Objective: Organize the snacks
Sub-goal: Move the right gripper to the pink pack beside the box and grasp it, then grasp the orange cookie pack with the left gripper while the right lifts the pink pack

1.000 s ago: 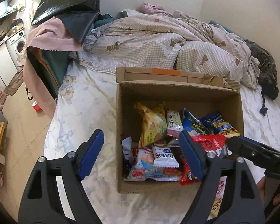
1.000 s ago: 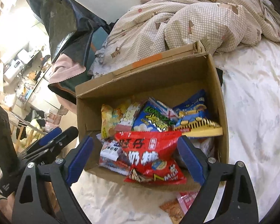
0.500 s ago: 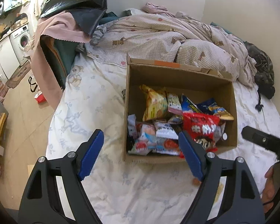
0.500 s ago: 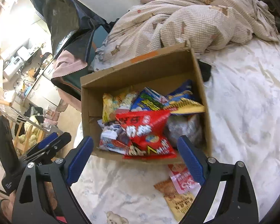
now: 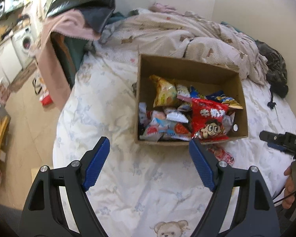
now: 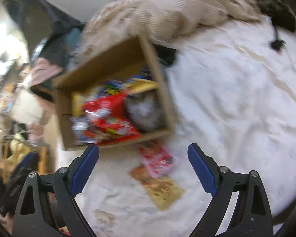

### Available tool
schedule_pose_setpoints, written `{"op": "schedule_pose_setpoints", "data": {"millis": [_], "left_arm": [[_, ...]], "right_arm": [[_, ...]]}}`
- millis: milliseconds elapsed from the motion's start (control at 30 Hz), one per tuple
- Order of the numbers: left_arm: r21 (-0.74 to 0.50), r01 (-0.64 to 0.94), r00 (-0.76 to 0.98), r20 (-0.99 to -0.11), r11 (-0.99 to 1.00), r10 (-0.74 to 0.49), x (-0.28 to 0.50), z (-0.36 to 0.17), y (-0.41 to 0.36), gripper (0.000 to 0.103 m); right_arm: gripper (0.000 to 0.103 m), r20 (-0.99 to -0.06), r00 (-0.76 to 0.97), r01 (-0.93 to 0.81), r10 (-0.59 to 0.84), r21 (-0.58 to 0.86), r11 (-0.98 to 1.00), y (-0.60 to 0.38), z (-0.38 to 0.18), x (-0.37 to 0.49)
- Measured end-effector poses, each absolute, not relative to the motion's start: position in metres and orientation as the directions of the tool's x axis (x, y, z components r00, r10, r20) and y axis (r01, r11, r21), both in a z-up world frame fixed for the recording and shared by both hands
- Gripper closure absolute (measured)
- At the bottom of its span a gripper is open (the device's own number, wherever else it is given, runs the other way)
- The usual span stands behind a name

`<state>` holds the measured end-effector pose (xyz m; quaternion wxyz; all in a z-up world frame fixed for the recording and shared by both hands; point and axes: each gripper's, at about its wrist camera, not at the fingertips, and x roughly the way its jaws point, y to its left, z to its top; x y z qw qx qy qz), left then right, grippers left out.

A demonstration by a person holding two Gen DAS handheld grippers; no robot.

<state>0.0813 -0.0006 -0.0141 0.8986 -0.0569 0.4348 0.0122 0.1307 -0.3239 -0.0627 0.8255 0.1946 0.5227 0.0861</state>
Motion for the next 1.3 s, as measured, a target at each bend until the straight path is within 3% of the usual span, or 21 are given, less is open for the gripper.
{"op": "schedule_pose_setpoints", "data": {"millis": [200, 533, 600, 800, 867, 1000, 1133, 1300], "left_arm": [[-0.165, -0.108, 0.554, -0.829, 0.98, -0.078, 0.088, -0.032, 0.005, 0.023], [-0.228, -0.147, 0.52, -0.845, 0.963, -0.121, 0.095, -0.039, 0.011, 0.023], [-0.223, -0.146, 0.524, -0.844, 0.964, -0.116, 0.094, -0.038, 0.012, 0.023], [-0.248, -0.173, 0.527, -0.841, 0.953, -0.123, 0.093, -0.037, 0.02, 0.023], [-0.271, -0.184, 0.519, -0.843, 0.945, -0.14, 0.095, -0.038, 0.022, 0.023], [-0.304, -0.19, 0.517, -0.839, 0.933, -0.168, 0.096, -0.035, 0.021, 0.023], [-0.312, -0.178, 0.52, -0.835, 0.933, -0.179, 0.095, -0.032, 0.018, 0.023], [-0.323, -0.18, 0.517, -0.835, 0.929, -0.19, 0.094, -0.032, 0.016, 0.023]], "right_arm": [[0.009, -0.884, 0.338, 0.127, 0.324, 0.384, 0.915, -0.326, -0.096, 0.141], [0.01, -0.967, 0.19, -0.083, 0.172, 0.159, 0.984, -0.26, -0.155, 0.173], [0.012, -0.968, 0.167, -0.095, 0.185, 0.171, 0.981, -0.255, -0.166, 0.177], [0.035, -0.967, 0.17, -0.206, 0.191, 0.155, 0.966, -0.24, -0.171, 0.175], [0.052, -0.96, 0.165, -0.213, 0.225, 0.188, 0.959, -0.241, -0.166, 0.17], [0.066, -0.942, 0.199, -0.212, 0.269, 0.227, 0.951, -0.248, -0.145, 0.158], [0.093, -0.928, 0.193, -0.193, 0.319, 0.282, 0.94, -0.264, -0.133, 0.146], [0.099, -0.916, 0.192, -0.184, 0.351, 0.318, 0.93, -0.282, -0.126, 0.139]]}}
